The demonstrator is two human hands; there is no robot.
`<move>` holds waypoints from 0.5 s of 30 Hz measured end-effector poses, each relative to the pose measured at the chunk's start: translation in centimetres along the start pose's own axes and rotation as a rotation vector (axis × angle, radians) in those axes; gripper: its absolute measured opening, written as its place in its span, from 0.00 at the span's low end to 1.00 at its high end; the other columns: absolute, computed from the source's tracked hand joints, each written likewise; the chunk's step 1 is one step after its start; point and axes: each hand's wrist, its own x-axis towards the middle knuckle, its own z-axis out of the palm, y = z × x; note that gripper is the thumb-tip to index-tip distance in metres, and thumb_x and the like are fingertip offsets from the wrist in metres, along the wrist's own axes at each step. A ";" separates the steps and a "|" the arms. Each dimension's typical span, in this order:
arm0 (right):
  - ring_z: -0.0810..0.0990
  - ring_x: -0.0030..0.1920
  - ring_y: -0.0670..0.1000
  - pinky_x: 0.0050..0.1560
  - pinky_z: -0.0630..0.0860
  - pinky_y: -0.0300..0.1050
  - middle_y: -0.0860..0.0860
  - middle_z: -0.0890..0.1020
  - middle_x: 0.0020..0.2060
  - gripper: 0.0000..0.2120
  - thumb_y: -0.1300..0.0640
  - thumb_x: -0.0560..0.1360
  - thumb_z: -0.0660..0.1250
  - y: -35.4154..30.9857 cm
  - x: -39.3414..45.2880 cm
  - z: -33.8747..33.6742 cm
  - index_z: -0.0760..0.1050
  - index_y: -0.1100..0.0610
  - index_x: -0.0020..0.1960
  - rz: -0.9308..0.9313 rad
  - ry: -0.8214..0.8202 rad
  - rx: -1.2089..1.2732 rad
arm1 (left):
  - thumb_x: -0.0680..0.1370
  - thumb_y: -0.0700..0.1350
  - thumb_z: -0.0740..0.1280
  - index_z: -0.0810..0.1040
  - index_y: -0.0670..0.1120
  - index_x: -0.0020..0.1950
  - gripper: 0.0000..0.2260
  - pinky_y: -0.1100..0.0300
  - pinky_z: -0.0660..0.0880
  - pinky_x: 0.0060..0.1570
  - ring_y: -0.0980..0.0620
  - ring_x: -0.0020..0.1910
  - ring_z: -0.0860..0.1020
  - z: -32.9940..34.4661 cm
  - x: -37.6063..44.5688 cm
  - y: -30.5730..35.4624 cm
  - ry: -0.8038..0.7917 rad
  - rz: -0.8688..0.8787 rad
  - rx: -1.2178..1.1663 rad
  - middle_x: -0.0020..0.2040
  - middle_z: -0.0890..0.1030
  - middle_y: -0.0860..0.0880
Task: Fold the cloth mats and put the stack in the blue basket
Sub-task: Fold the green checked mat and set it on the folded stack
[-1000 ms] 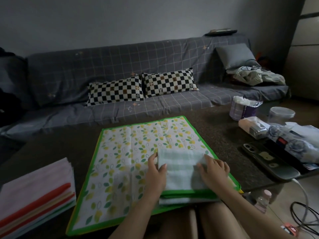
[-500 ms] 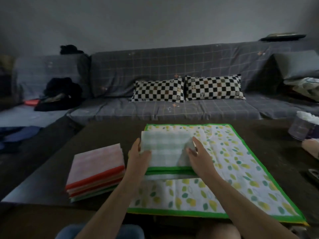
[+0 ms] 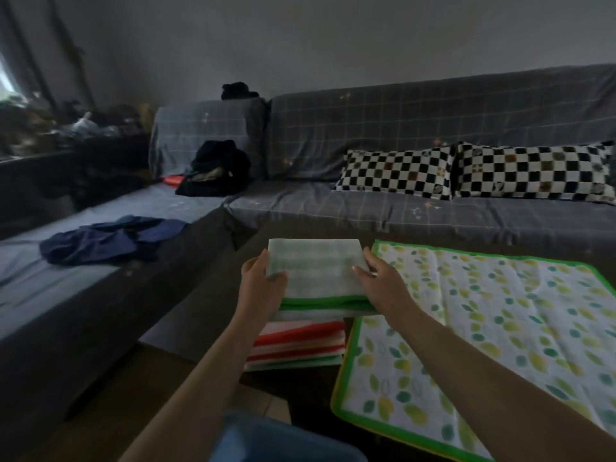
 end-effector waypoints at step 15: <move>0.73 0.63 0.55 0.61 0.68 0.45 0.58 0.68 0.68 0.27 0.56 0.78 0.62 2.6 1.4 6.0 0.59 0.60 0.74 0.025 -0.277 -0.246 | 0.80 0.43 0.61 0.58 0.46 0.77 0.25 0.67 0.69 0.37 0.56 0.50 0.72 -1.1 1.1 -6.7 -0.053 -0.180 0.132 0.72 0.63 0.45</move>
